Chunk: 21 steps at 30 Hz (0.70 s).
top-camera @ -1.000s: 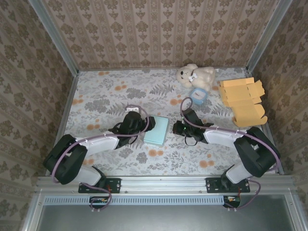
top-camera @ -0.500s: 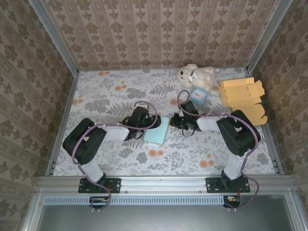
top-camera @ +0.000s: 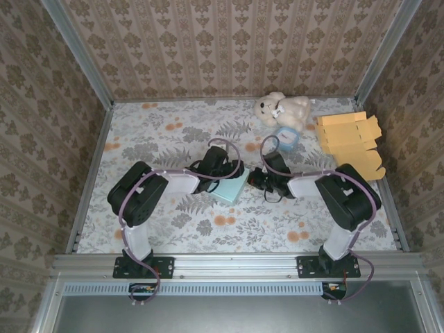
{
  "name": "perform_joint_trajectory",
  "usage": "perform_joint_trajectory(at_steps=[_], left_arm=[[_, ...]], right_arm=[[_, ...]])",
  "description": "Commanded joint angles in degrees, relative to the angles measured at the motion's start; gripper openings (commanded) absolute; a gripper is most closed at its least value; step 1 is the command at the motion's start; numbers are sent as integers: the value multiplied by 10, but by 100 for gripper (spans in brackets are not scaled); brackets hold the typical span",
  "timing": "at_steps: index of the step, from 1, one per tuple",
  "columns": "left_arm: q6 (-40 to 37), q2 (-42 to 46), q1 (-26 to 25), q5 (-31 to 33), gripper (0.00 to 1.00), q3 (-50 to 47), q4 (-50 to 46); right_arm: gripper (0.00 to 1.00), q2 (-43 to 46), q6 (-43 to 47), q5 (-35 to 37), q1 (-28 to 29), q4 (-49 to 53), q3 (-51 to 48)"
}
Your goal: Fold the paper box
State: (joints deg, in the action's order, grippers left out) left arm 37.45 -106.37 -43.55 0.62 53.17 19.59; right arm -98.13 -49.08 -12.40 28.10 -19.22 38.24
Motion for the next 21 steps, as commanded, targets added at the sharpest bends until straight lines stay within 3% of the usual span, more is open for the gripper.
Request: perform_joint_trajectory(at_steps=[1, 3, 6, 8, 10, 14, 21], left_arm=[[-5, 33, 14, 1, 80, 8, -31], [-6, 56, 30, 17, 81, -1, -46], [4, 110, 43, 50, 82, -23, -81], [20, 152, 41, 84, 82, -43, -118], [46, 200, 33, 108, 82, -74, -142], [116, 278, 0, 136, 83, -141, -178], [244, 364, -78, 157, 83, -253, -144]], right_arm=[[0, 67, 2, 46, 13, 2, -42], [3, 101, 29, 77, 13, 49, -51], [18, 140, 81, 106, 14, 94, -53], [37, 162, 114, 117, 14, 110, -53], [50, 175, 148, 134, 13, 133, -36], [56, 156, 211, 143, 11, 182, 31], [59, 61, 286, 64, 8, 211, 150]])
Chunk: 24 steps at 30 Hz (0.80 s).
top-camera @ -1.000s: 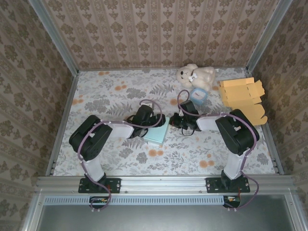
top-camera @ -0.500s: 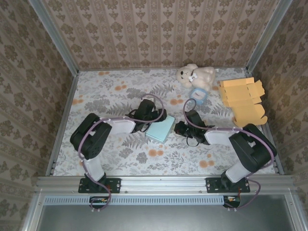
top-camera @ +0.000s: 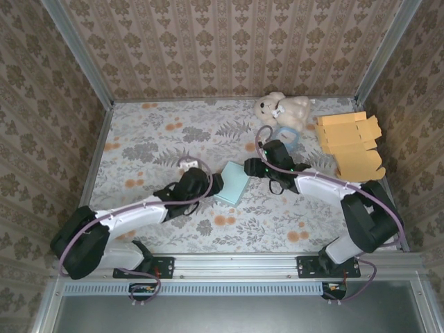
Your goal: Fold the paper box
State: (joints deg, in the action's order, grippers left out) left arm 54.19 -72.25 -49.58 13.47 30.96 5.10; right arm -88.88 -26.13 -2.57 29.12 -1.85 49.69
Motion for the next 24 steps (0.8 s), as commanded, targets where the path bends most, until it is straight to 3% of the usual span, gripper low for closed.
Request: perform_joint_trajectory(at_steps=[1, 10, 16, 24], left_arm=[[93, 30, -27, 30, 83, -43, 12], [139, 12, -94, 78, 81, -60, 70], [160, -62, -100, 48, 81, -38, 125], [164, -129, -102, 32, 77, 4, 153]], right_arm=[[59, -44, 63, -41, -2, 41, 47], [60, -113, 98, -51, -5, 44, 86], [60, -136, 94, -66, -6, 26, 67], [58, -101, 58, -89, -6, -40, -10]])
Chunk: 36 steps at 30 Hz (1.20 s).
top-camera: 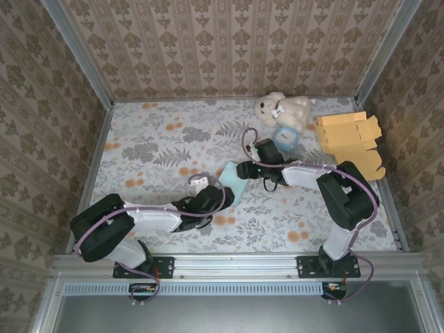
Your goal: Fold the paper box
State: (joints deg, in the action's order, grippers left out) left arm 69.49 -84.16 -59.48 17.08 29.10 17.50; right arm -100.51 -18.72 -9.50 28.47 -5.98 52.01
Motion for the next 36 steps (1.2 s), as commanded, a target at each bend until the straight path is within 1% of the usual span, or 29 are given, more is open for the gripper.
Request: perform_joint_trajectory(at_steps=[1, 5, 8, 10, 14, 19, 27, 33, 36], left_arm=[[8, -15, -3, -2, 76, 29, 26], [-2, -23, 8, 6, 73, 42, 18], [-17, -25, 30, -1, 71, 49, 14], [-40, -27, 46, -12, 71, 60, 13], [-82, -37, 70, -26, 70, 93, 1], [-114, -34, 113, -42, 70, 122, -17], [-171, -48, 195, -67, 70, 192, -78], [-209, -70, 268, -86, 70, 245, -111], [-233, -88, 307, -95, 71, 266, -107]], right_arm=[[58, 23, -24, -23, 0, -9, -46], [57, 57, -57, -39, 0, -55, -99], [56, 84, -85, -51, 0, -85, -131], [55, 101, -109, -61, 2, -111, -147], [55, 114, -141, -69, 20, -140, -149], [55, 119, -170, -42, 37, -165, -135], [55, 78, -191, -18, 48, -160, -51], [54, -1, -209, -16, 50, -165, 39], [54, -55, -228, -12, 54, -182, 92]])
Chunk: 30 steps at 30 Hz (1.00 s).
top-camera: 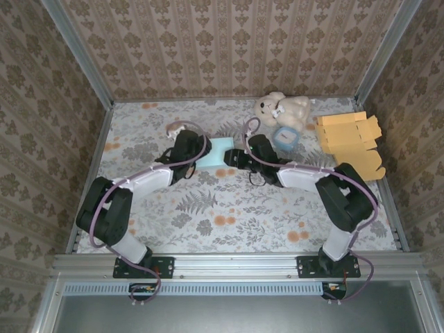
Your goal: Fold the paper box
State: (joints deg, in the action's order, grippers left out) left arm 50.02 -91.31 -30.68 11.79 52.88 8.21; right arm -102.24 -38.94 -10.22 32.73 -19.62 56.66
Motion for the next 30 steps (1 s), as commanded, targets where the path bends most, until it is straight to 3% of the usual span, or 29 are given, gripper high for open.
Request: perform_joint_trajectory(at_steps=[1, 8, 17, 26, 30], left_arm=[[-45, -24, 34, -46, 71, 36, -16], [-97, -68, 121, -62, 71, 102, -49], [-132, -148, 185, -75, 71, 142, -50], [-139, -219, 221, -87, 74, 154, 1], [-139, -206, 225, -89, 76, 151, 7]], right_arm=[[54, -59, -33, -4, 14, -50, 69], [53, -184, -51, 12, 45, -71, 209], [53, -279, -41, 22, 56, -58, 319], [54, -307, -15, 40, 50, -57, 329], [55, -276, -5, 60, 43, -62, 287]])
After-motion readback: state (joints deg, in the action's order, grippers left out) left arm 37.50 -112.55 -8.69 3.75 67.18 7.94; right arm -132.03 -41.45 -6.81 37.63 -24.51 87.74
